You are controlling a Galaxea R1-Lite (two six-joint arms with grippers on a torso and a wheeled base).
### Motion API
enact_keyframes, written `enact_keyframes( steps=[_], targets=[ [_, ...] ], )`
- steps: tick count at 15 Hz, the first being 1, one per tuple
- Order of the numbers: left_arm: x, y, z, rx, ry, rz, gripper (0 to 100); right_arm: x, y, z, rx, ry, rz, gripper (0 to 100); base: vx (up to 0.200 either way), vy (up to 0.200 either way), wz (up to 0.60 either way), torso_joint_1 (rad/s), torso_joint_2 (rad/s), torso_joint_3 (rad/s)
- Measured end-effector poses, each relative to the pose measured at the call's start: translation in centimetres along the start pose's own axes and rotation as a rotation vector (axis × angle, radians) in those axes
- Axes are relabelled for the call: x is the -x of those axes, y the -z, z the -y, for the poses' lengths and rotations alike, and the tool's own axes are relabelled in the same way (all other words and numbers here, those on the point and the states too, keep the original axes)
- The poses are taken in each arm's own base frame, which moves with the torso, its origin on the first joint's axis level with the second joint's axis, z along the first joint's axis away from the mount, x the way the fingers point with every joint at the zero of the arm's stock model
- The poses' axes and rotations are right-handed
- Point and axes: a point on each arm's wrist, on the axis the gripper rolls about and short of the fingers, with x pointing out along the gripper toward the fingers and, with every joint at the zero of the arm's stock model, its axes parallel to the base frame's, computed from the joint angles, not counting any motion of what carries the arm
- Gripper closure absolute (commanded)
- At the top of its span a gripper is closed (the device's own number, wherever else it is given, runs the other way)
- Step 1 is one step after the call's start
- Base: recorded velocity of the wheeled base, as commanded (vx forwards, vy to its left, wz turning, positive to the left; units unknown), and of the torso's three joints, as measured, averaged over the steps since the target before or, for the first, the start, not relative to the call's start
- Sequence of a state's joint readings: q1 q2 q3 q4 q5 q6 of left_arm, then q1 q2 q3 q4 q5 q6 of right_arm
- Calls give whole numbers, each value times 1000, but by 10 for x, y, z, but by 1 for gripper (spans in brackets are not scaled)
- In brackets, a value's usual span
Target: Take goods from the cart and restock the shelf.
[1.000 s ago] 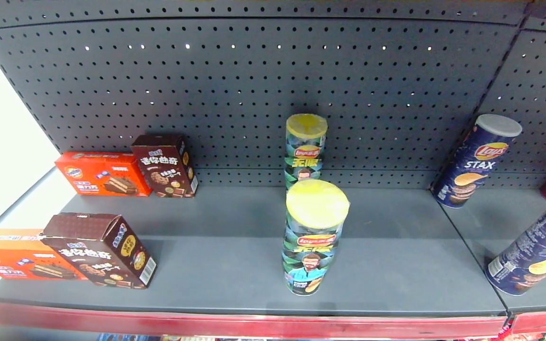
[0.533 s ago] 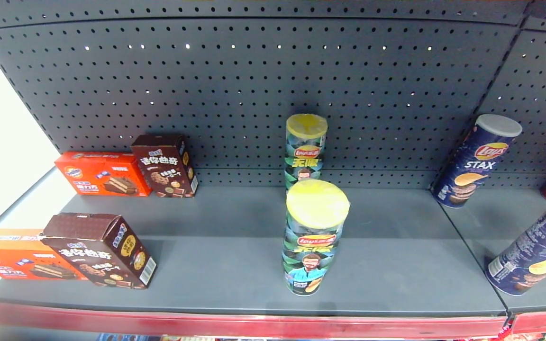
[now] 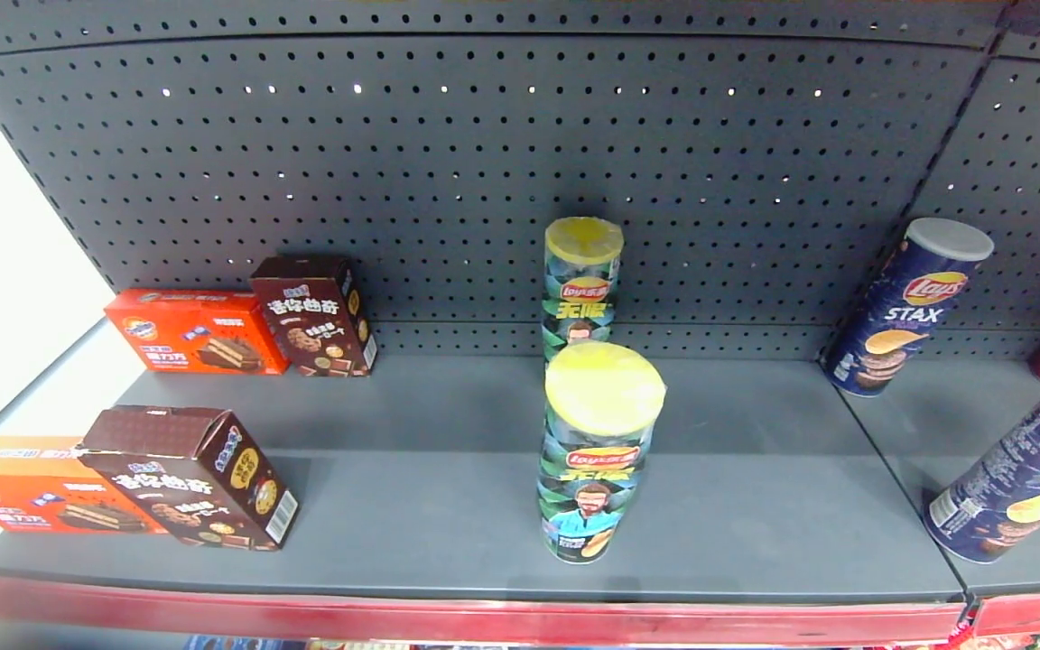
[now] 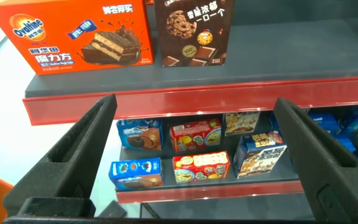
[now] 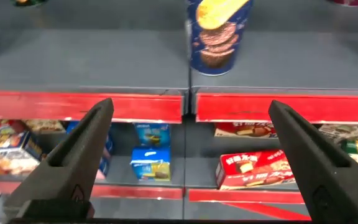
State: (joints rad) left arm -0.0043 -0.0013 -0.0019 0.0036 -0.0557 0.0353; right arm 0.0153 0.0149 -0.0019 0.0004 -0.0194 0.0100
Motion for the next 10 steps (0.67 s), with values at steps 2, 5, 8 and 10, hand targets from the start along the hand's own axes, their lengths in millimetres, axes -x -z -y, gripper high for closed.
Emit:
enact_keyframes(
  steps=[2,5,8,10],
  targets=[
    [0,0,0,0,-2,-1,0,0,0,0,2,2,6,0,0,0,0,0,0,0],
    [0,0,0,-4,0,-1,0,1,0,0,6,2,9,0,0,0,0,0,0,0],
    [0,1,0,-5,0,-2,0,1,1,0,7,1,10,0,-133,0,0,5,0,2],
    [0,0,0,-2,-1,-1,0,1,1,0,7,0,10,0,0,0,0,0,0,0]
  ],
)
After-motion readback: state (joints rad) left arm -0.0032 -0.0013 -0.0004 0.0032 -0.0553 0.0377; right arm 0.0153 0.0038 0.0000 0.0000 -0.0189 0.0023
